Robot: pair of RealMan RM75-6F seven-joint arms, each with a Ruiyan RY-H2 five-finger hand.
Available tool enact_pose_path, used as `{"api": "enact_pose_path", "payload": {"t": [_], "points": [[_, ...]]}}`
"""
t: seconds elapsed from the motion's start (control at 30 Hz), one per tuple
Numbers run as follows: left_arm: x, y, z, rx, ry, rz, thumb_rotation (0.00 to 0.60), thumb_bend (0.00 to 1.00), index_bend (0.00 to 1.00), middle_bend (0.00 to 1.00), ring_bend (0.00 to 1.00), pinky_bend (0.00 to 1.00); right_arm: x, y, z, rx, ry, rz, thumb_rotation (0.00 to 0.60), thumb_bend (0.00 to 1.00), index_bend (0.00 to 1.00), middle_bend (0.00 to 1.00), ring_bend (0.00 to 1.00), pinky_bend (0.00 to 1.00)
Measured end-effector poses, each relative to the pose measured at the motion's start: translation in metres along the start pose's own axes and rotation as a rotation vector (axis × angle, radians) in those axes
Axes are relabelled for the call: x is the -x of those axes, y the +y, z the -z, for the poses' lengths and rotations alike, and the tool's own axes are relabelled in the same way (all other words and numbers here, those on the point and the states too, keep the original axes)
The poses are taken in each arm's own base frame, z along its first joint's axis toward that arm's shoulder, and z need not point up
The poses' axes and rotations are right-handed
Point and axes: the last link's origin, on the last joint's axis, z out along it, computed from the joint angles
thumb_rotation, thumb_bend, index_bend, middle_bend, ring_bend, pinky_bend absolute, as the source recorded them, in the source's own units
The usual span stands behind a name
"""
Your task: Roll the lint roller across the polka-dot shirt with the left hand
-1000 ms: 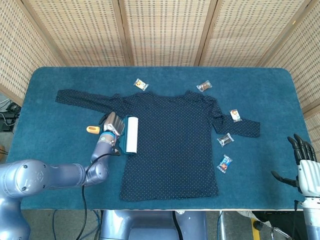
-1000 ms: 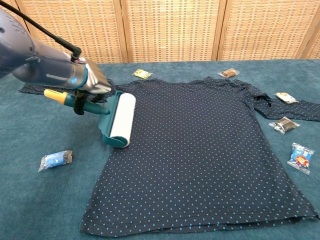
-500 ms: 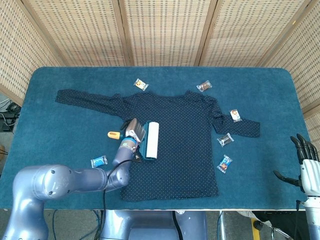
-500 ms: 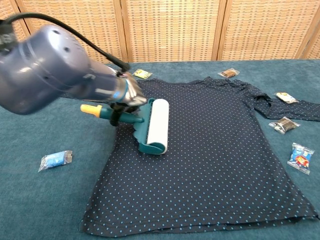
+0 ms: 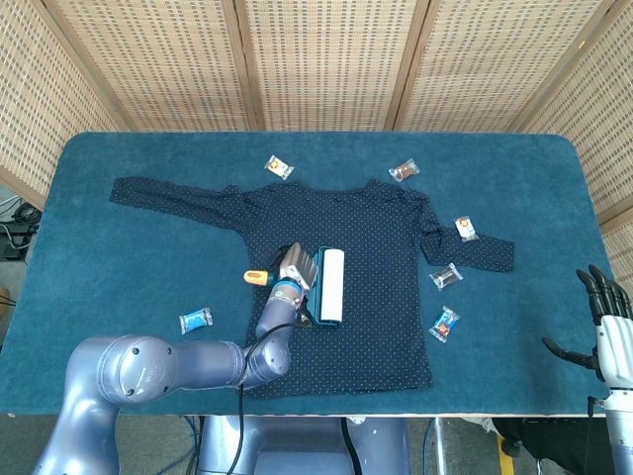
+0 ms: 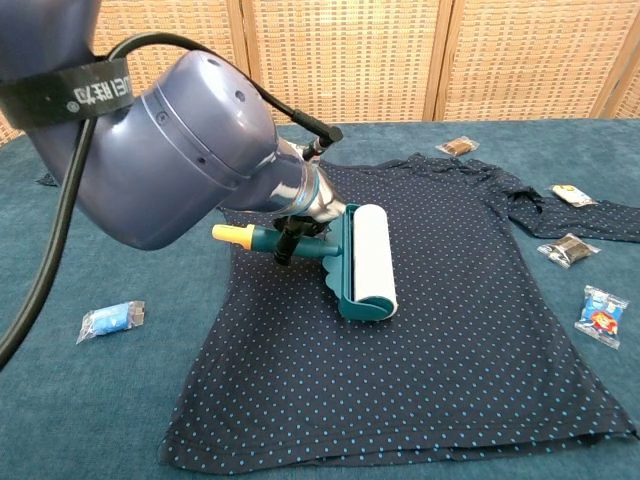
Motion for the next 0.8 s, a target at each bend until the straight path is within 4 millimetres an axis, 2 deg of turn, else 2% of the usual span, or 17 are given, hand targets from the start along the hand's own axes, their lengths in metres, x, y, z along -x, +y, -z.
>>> {"api": "enact_pose_path", "payload": {"t": [0.27,0.47,0.67,0.8], "points": [[0.021,-0.024,0.007,-0.030,-0.036,0.019,0.600,0.75,0.93,0.86,0.78,0.68,-0.001,-0.002,0.001,-0.007,0.003,0.007,0.600,0.08,0.00,0.00,0.00,0.00],[0.048,-0.044,0.014,-0.046,-0.056,0.057,0.600,0.74,0.92,0.86,0.78,0.67,0.000,-0.005,0.002,-0.016,0.005,0.018,0.600,0.08,0.00,0.00,0.00,0.00],[0.068,-0.064,0.025,-0.053,-0.008,0.123,0.600,0.73,0.92,0.85,0.78,0.67,0.000,-0.009,0.005,-0.030,0.016,0.037,0.600,0.08,0.00,0.00,0.00,0.00],[0.081,-0.081,0.033,-0.065,0.042,0.198,0.600,0.73,0.88,0.81,0.75,0.64,0.000,-0.012,0.006,-0.041,0.021,0.052,0.600,0.08,0.00,0.00,0.00,0.00]]}}
